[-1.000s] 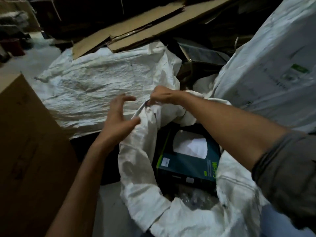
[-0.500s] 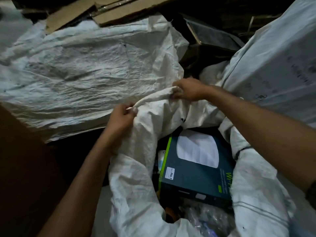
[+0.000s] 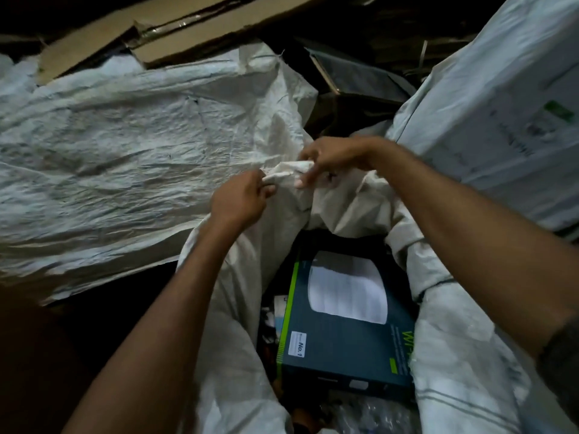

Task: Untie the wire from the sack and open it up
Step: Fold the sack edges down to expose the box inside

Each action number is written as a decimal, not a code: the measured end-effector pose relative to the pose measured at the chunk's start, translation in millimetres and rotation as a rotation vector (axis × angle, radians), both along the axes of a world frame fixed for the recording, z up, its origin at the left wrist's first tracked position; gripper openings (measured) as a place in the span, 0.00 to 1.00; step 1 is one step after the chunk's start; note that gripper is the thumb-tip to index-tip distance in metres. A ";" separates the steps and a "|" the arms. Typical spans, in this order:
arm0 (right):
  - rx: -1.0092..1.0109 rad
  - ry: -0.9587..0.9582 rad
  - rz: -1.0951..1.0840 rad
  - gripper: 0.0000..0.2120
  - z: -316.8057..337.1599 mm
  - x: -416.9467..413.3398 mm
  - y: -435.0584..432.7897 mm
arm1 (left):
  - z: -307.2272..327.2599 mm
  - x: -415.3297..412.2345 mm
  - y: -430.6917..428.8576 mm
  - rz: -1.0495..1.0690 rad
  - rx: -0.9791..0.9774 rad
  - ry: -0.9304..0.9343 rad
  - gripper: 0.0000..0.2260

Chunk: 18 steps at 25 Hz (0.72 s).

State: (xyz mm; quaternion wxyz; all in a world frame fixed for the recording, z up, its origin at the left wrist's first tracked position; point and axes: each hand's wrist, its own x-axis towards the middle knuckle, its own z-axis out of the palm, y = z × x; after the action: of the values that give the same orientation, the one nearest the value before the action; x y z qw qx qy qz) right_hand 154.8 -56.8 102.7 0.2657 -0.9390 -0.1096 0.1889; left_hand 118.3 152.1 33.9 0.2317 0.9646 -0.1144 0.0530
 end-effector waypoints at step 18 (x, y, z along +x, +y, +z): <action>-0.162 0.071 -0.504 0.20 -8.5 5.0 -84.7 | -30.3 39.9 -82.4 -0.362 0.482 -0.406 0.38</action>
State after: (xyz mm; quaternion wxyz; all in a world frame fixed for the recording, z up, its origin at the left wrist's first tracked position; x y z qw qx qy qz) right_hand 159.7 -141.5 94.2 0.2320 -0.9476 0.1527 0.1577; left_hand 158.2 69.7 3.6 -0.0243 0.9254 -0.3364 0.1731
